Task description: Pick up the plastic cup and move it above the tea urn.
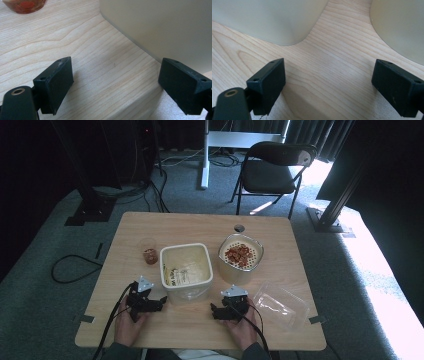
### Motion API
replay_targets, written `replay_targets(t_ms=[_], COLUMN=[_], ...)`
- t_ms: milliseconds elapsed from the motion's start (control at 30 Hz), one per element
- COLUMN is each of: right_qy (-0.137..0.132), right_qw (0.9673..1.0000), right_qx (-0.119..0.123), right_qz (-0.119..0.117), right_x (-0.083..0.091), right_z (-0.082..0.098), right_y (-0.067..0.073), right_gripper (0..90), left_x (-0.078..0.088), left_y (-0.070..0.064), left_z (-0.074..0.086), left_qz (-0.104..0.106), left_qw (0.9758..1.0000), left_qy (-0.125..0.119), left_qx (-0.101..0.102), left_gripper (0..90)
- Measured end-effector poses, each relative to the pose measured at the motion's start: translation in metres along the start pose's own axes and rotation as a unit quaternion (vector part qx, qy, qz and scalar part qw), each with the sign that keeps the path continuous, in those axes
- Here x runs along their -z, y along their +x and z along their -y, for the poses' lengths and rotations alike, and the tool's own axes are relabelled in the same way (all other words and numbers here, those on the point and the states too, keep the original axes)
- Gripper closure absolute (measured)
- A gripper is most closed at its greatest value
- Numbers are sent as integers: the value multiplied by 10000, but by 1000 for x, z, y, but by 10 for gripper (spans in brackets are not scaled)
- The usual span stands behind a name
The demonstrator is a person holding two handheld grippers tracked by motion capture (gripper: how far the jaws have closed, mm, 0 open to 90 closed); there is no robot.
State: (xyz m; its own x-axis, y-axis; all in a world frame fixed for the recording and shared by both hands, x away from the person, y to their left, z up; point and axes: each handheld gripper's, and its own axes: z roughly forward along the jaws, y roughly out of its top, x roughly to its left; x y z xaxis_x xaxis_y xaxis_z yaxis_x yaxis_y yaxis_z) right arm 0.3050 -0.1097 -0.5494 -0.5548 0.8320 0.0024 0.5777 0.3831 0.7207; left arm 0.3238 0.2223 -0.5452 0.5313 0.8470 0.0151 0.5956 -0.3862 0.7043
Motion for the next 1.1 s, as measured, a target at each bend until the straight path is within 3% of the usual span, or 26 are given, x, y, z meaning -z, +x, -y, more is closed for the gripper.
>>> replay_targets(t_ms=[400, 467, 600, 767, 1033, 1100], right_qy=[14, 45, -66, -300, -513, -611], right_qw=[9998, 9998, 9997, 9986, 9975, 9966], right_qx=[130, 125, 200, 433, 461, 484], right_qz=[-149, -132, -103, 25, 152, 274], right_x=[2, 6, 13, 40, 76, 87], right_z=[1, 2, 4, -3, -17, -20], right_y=[0, 2, 7, 16, 13, 11], right_gripper=[122, 203, 226, 258, 309, 313], left_x=[0, 0, 0, 0, 0, 0], left_y=[0, 0, 0, 0, 0, 0], left_z=[0, 0, 0, 0, 0, 0], left_qz=[-2, -1, -2, -1, 0, 3], left_qw=[10000, 10000, 10000, 10000, 10000, 10000], left_qy=[4, 3, 4, 3, 5, 0], left_qx=[-1, -1, -1, -1, -1, 2], left_gripper=[131, 131, 131, 131, 131, 131])
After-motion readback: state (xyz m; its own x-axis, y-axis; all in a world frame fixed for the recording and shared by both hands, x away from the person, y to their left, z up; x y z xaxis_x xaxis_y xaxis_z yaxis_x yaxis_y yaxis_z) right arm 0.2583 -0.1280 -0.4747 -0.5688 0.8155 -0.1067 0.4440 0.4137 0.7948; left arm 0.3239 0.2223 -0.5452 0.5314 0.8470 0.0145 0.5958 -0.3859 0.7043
